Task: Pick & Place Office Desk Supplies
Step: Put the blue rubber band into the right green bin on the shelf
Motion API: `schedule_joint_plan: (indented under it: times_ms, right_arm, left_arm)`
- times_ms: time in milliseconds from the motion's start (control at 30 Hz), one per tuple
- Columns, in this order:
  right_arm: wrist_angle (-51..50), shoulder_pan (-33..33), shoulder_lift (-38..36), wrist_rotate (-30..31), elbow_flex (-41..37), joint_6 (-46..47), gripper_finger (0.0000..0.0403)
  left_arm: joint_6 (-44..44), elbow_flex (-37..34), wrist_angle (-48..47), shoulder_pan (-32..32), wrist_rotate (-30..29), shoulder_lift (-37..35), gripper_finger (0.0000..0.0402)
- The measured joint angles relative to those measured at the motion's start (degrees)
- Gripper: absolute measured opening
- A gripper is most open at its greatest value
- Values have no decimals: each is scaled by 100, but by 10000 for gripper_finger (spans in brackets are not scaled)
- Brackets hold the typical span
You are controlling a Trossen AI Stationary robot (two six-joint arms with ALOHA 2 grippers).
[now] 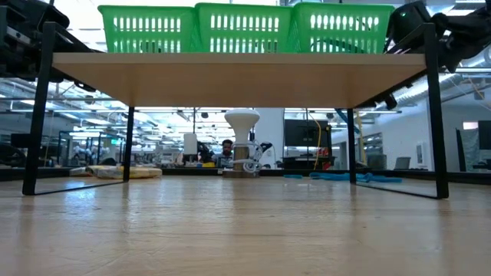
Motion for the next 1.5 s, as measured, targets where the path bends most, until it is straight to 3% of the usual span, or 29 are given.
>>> schedule_joint_plan:
  times_ms: [400, 667, 1033, 1300, 1500]
  right_arm:
    - [1395, 196, -174, -1631, 2, -23, 1]
    - [2034, 830, -174, -2199, 2, -22, 1]
    - [2978, 2099, -173, -2258, 2, -2, 1]
    - [3008, 3084, 78, -2214, 5, 73, 1]
    - [2992, 3419, 334, -2203, 8, 194, 0]
  left_arm:
    - [0, 0, -6, 2, -2, 0, 44]
    - [0, 0, -6, 2, -2, 0, 45]
    - [0, 0, -6, 2, -2, 0, 44]
    - [0, 0, -7, 2, -2, 0, 44]
    - [0, 0, -7, 2, -2, 0, 45]
